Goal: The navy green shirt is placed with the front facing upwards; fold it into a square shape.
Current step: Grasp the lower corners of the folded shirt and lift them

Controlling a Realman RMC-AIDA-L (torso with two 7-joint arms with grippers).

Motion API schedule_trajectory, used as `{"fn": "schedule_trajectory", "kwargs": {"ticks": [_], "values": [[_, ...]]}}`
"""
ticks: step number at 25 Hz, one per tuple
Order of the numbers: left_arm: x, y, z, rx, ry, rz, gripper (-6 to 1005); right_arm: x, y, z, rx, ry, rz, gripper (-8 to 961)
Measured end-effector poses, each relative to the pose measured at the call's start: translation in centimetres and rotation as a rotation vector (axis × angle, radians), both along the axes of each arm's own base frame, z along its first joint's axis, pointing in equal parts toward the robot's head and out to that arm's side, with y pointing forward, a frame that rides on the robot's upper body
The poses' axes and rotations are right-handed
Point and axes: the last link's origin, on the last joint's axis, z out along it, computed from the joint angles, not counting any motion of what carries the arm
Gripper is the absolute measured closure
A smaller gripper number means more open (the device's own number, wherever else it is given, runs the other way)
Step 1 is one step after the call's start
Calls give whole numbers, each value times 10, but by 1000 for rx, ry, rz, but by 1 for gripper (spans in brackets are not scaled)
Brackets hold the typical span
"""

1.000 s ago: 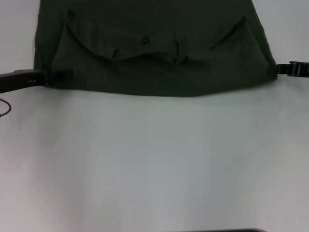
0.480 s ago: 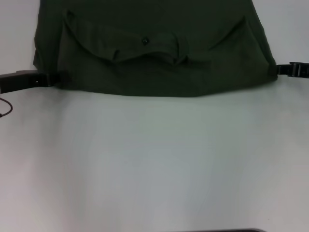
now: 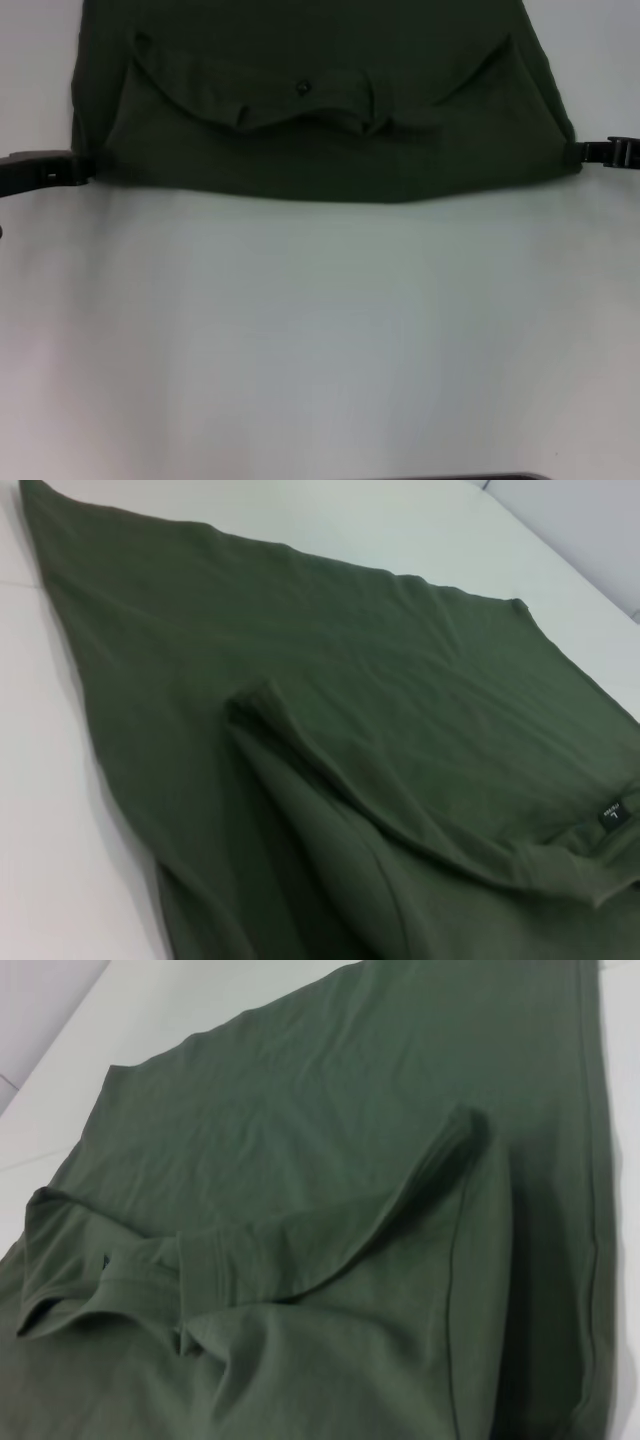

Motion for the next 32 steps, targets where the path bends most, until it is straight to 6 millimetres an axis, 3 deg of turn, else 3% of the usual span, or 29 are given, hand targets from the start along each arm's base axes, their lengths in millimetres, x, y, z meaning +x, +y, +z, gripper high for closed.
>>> {"fn": "schedule_trajectory", "kwargs": {"ticks": [13,22,32], "values": [[-7,-24,7,-61,-39,-12,1001,3,-23,-3,-61,24,58,932],[-9,-60,12,-174,-135,-38,1000,10,-66,-6,-157,82,132,932],[-10,-94,19,-289,-217,-57,1001,19,-101,2,-199,112,146,932]]}}
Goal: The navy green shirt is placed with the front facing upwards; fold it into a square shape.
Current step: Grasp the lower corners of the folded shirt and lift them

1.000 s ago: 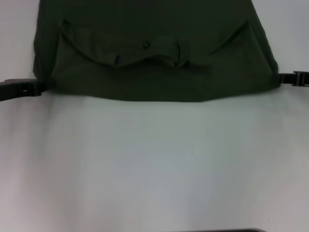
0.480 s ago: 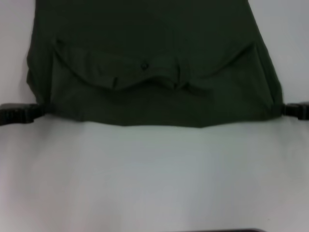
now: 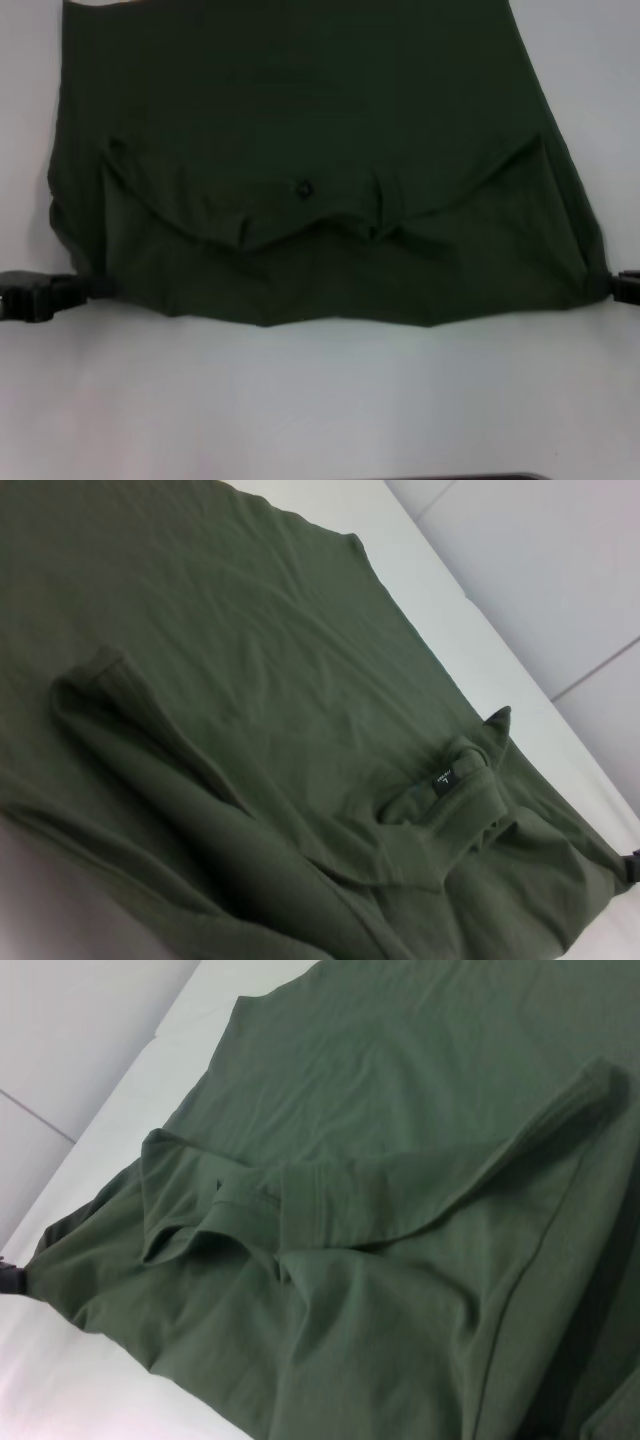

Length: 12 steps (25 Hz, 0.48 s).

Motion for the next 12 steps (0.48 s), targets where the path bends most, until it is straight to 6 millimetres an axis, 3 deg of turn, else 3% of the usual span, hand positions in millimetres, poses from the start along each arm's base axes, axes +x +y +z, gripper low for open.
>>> {"fn": "schedule_trajectory", "kwargs": {"ticks": [12], "values": [[-7,-30,10,-88,-47,23,1000,10,-38,11,-37,32,-16,931]]}}
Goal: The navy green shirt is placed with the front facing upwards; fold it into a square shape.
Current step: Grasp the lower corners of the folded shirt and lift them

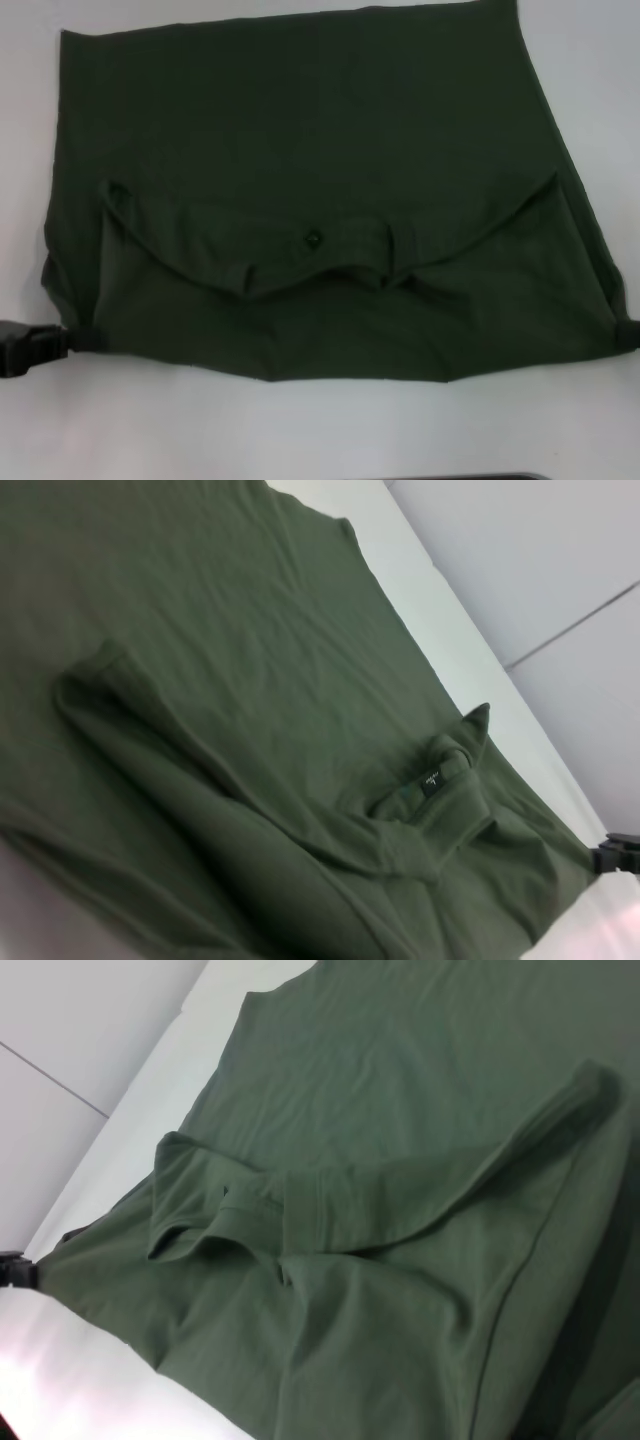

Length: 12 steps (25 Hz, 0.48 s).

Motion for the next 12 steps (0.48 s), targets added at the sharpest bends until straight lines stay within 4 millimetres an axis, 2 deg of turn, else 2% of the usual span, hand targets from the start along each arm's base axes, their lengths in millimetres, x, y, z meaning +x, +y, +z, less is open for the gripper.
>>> {"fn": "schedule_trajectory", "kwargs": {"ticks": [12], "values": [[0,-20,-2,-100,-17,-27,1001,6,-16,4,-31,-1,-22,931]]}}
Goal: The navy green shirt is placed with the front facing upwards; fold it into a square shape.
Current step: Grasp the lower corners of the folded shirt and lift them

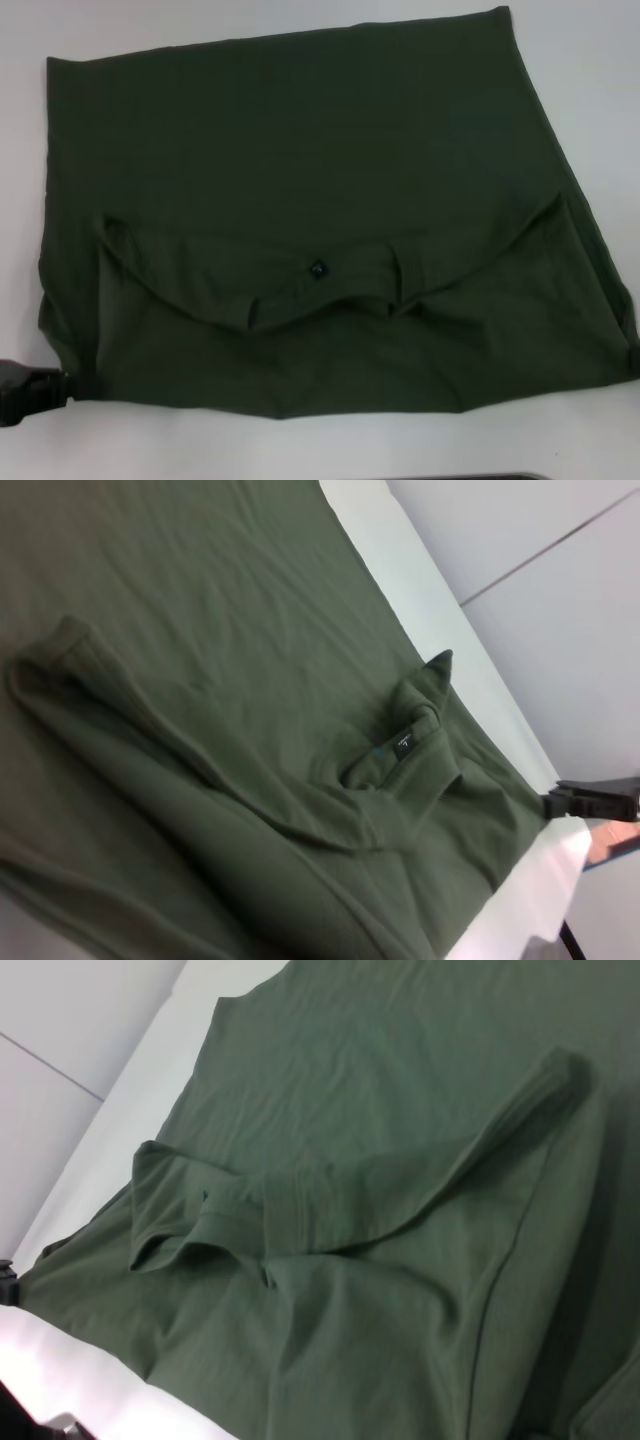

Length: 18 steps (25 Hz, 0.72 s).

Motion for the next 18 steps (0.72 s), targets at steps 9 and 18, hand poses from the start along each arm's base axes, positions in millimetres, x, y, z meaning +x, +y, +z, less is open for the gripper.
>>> {"fn": "schedule_trajectory", "kwargs": {"ticks": [9,18], "values": [[-4,-6,-1,-36,19,-1,1001,0,-4,5,2,12,-1,932],[-9,-4,-2,-53,68,8,1000,5,-4,7,8,-15,-14,932]]}}
